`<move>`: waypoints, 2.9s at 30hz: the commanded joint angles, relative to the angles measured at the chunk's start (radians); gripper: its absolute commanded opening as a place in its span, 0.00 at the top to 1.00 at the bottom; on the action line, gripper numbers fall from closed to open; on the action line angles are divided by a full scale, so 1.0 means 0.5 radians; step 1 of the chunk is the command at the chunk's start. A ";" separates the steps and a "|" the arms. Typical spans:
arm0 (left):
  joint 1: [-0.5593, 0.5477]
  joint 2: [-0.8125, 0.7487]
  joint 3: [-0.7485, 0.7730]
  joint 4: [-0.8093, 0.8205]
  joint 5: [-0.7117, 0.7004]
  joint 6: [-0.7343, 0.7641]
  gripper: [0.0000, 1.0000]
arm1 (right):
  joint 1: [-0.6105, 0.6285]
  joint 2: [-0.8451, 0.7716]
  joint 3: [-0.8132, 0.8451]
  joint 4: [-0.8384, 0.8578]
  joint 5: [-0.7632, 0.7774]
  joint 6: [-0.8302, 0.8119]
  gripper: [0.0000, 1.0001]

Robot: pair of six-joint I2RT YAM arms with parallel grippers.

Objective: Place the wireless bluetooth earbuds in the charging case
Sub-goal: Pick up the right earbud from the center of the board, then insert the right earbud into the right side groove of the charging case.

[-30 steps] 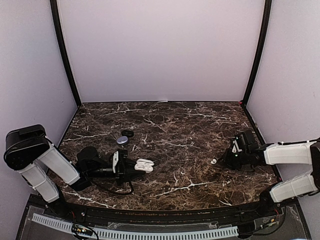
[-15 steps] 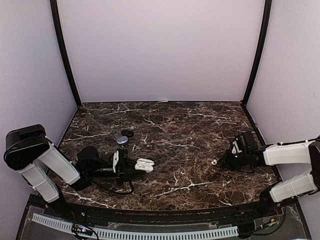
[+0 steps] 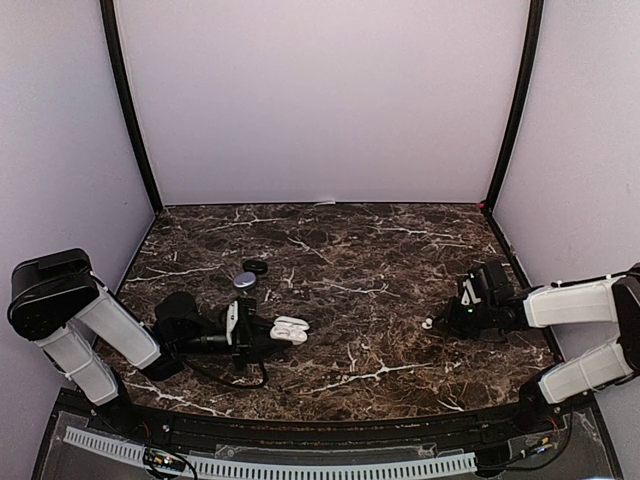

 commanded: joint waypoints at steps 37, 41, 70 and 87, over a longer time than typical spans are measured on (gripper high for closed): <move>0.008 -0.050 0.031 -0.021 0.006 0.026 0.86 | -0.008 0.202 0.084 0.134 -0.225 -0.076 0.84; 0.008 -0.052 0.030 -0.023 0.007 0.025 0.85 | -0.007 0.213 0.088 0.138 -0.240 -0.078 0.87; 0.008 -0.061 0.021 -0.024 -0.007 0.034 0.85 | 0.059 -0.189 0.137 0.211 -0.528 -0.450 1.00; 0.008 0.033 -0.021 0.217 0.238 0.026 0.86 | 0.770 -0.420 0.344 0.442 -0.584 -1.067 1.00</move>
